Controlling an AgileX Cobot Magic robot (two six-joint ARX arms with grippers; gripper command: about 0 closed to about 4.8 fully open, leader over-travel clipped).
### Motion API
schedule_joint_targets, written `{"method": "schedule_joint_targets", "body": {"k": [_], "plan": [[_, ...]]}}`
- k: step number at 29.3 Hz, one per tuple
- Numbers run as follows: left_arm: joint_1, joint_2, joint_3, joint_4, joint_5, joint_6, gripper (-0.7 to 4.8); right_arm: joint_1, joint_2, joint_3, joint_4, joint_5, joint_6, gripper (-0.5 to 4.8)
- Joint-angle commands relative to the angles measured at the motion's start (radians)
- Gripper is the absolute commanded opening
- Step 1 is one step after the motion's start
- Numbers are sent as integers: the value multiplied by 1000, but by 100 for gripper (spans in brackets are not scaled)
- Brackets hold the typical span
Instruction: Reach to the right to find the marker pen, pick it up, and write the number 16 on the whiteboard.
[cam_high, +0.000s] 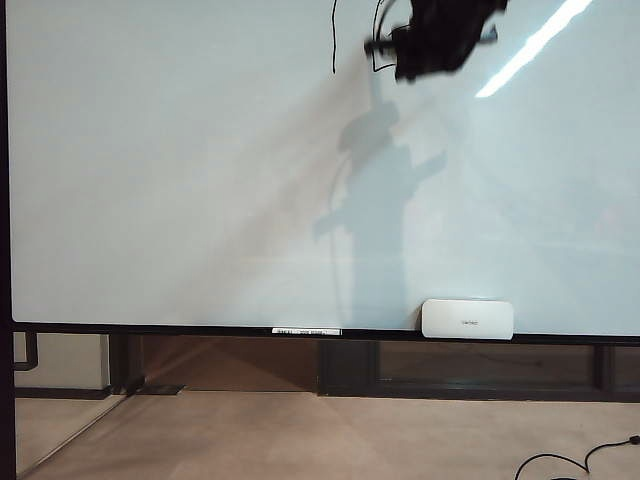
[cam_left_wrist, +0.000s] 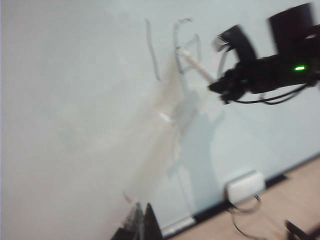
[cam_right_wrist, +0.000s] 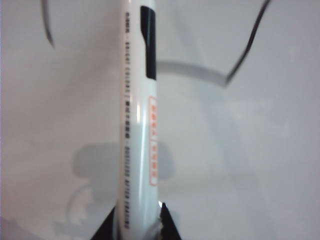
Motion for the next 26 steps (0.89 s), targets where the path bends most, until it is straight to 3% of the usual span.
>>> {"method": "schedule_joint_targets", "body": {"k": [1,4,8,14,21,23,26], "plan": [[-1,-63,58,-66,-137,11,-6,5,-123,8,-24,-2,-2,-5],[-1,-114,204,-294,-281,117,-6,5,-276,8,-144,56,-2,-5],[-1,-138,389,-492,-451,141,-6,3,-484,8,-361,89,-10,-5],[-1,-150,568,-756,-495,227,-6,-39,-713,7,-626,115,-134,-5],[-1,-322,655,-878,-540,153,-6,-140,-946,0,-860,100,-166,-5],[1,-350,719,-967,-538,150,-6,-140,-1019,-17,-908,100,-168,-5],[49,-351,819,-1156,-485,59,-6,-139,-1158,-58,-1013,101,-158,-5]]}}
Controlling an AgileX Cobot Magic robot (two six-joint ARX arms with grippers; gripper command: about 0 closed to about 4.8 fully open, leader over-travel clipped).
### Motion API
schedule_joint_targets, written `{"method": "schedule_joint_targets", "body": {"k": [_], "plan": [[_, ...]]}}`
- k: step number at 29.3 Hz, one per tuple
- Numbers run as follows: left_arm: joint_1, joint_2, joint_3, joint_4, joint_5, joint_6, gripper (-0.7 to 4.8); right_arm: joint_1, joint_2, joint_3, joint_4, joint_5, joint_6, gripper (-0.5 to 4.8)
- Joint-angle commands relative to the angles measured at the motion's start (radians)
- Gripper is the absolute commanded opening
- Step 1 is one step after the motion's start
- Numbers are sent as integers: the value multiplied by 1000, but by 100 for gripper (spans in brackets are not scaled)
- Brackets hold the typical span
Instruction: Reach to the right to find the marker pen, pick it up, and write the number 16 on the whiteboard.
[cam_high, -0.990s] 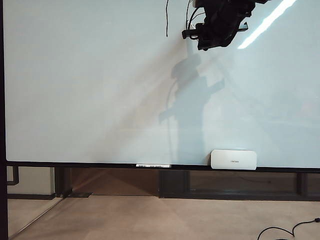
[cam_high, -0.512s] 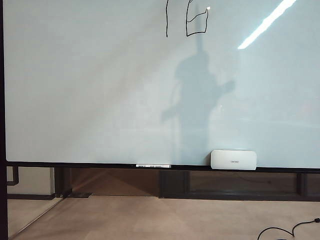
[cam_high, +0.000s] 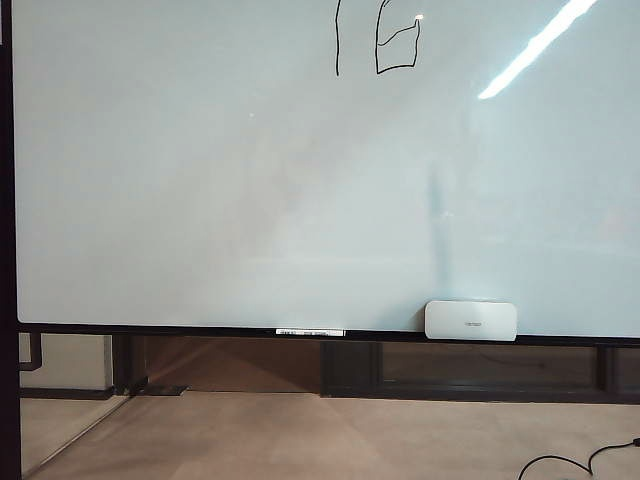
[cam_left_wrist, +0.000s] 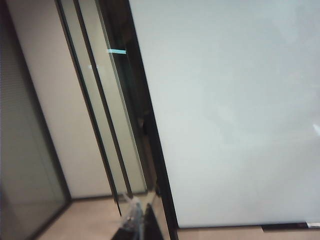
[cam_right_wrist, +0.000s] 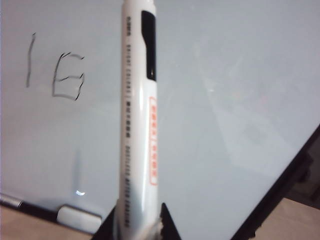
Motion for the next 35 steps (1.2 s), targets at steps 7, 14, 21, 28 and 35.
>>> {"method": "schedule_joint_targets", "body": {"k": [7,14,21,28,35], "plan": [[338,-1,71,-308,461,-201,-6,2,-291,-23,-378,1,75,-5],[507,-49,-81,-286,645,-355,-6,1,-446,-75,-529,-29,177,-5],[582,-76,-224,-196,727,-441,-6,2,-590,-290,-524,-89,264,-5],[611,-94,-336,-117,759,-471,-6,1,-701,-565,-342,-210,352,-5],[661,-94,-434,26,839,-563,-6,1,-752,-805,-107,-303,388,-5]]}}
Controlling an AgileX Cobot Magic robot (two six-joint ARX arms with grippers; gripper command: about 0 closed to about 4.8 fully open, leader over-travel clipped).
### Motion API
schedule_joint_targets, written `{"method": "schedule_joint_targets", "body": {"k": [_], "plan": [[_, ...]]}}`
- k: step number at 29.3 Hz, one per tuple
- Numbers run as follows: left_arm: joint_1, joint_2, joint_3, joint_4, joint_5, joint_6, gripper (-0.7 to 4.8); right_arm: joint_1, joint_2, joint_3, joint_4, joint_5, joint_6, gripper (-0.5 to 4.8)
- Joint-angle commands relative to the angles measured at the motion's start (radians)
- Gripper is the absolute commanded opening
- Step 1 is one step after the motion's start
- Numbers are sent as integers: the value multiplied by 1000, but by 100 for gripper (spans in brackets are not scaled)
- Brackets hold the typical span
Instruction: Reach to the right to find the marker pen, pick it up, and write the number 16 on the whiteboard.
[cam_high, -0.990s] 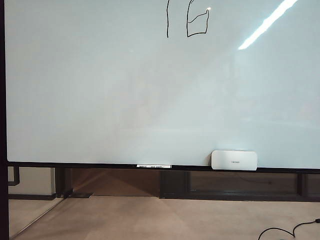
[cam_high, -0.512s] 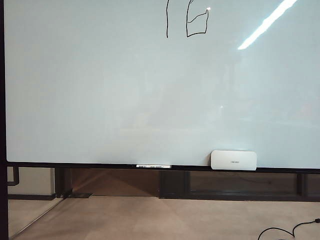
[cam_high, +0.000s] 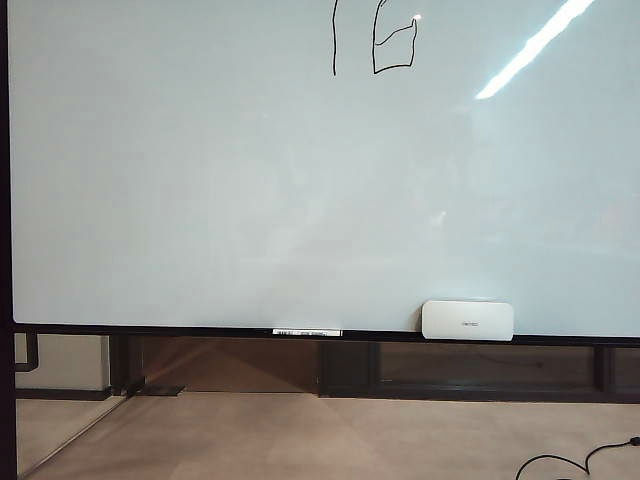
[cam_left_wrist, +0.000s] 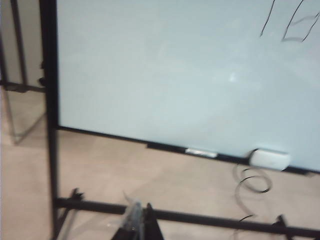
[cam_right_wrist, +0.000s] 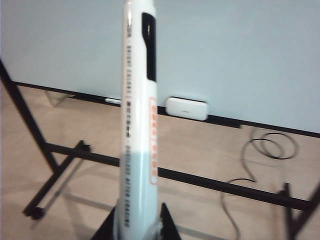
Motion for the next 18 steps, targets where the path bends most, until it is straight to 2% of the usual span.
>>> {"method": "schedule_joint_targets", "body": {"k": [1,7,10,13,18], "plan": [[19,0,-38,89,43,-48,-6,0,-8,-89,150,-50,38,-5],[23,0,-126,217,51,-70,-6,0,-8,-248,356,-56,55,-5],[24,0,-190,296,76,-115,-6,1,-8,-332,479,-56,103,-5],[29,0,-259,360,81,-118,-6,3,-7,-405,580,-56,135,-5],[22,0,-380,499,64,-130,-6,7,-6,-521,685,-47,138,-5]]}}
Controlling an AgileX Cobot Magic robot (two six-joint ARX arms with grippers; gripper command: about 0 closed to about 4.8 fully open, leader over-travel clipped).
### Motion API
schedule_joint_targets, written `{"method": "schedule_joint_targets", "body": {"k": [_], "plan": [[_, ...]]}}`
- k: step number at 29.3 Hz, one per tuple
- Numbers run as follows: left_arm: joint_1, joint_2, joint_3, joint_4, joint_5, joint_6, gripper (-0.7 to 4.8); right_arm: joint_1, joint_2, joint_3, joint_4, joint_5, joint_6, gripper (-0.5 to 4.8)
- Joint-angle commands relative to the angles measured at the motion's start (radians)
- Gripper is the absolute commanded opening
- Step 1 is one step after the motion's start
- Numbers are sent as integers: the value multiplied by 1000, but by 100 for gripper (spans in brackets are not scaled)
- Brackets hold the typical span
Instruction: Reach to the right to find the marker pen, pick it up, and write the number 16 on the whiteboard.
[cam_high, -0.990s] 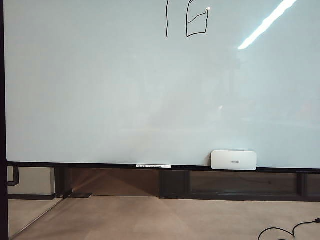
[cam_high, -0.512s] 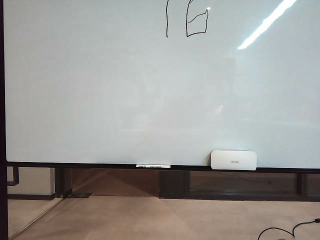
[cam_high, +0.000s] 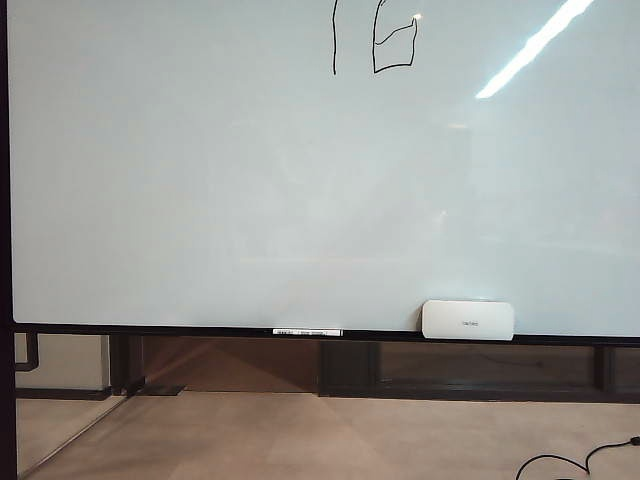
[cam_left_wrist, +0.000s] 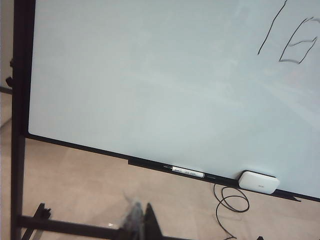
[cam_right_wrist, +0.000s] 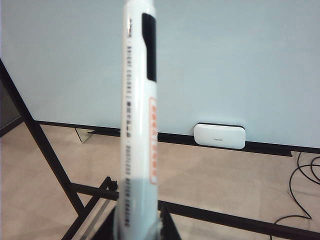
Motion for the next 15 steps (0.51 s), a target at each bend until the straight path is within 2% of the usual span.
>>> {"method": "schedule_joint_targets", "body": {"k": [1,6,10,15], "plan": [[-14,0,-87,145,-24,-26,-6,1,0,-79,99,11,19,-5],[-16,0,-200,307,-61,-76,-6,2,0,-182,220,47,125,-5],[-16,1,-257,386,-67,-81,-6,2,0,-225,279,82,118,-5],[-16,1,-328,421,-84,-74,-6,2,0,-278,320,108,93,-5]]}}
